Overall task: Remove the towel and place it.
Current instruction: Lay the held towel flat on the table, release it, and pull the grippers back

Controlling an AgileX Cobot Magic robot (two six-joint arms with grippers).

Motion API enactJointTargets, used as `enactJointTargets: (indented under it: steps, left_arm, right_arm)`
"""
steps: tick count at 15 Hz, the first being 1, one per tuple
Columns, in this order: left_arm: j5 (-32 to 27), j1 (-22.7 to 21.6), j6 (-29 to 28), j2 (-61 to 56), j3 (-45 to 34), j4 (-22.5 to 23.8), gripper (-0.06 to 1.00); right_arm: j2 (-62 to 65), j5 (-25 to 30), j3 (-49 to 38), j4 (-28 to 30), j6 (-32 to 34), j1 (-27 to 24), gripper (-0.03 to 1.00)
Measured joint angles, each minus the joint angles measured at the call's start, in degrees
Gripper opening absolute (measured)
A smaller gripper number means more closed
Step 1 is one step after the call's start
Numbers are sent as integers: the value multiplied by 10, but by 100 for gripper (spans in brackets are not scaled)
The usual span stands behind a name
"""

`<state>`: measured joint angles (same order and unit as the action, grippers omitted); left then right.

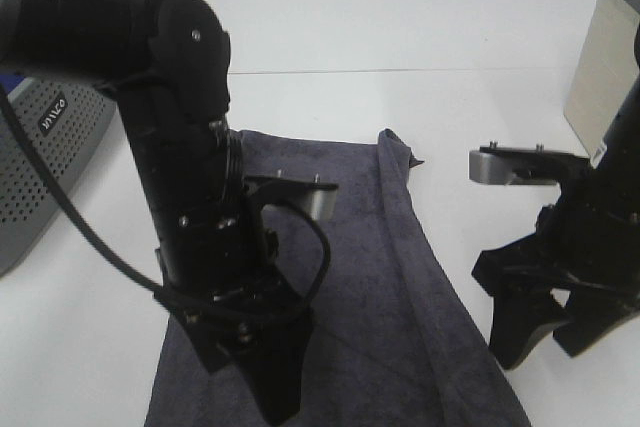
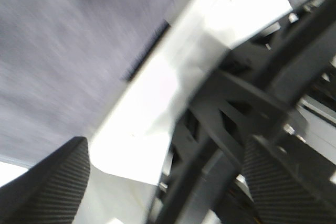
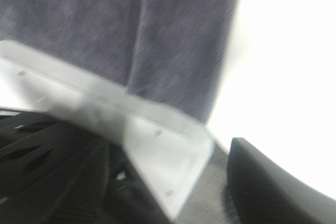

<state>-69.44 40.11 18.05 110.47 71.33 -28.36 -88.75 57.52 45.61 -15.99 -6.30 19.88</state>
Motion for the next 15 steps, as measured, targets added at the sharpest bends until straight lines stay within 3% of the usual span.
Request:
enactJointTargets:
  steps: [3,5,7,12,15]
  left_arm:
    - [-1,-32,-9,0,80,48,76]
    - [0,-72,-10,1,126,52,76]
    - [1,-126,-11,10,173,53,76]
    - [1,-250,-17,97,310,9,76]
    - [3,-270,-25,146,380,-1,78]
  right_arm:
    - [0,-19,71,78,19,-1,64]
    - [-1,-42,112,107,34,-7,64]
    - [-11,-38,170,105,32,-48,64]
    - [-108,24,350,-29,-77,-186,64]
    - [-179,43,444,-56,-79,-201,67]
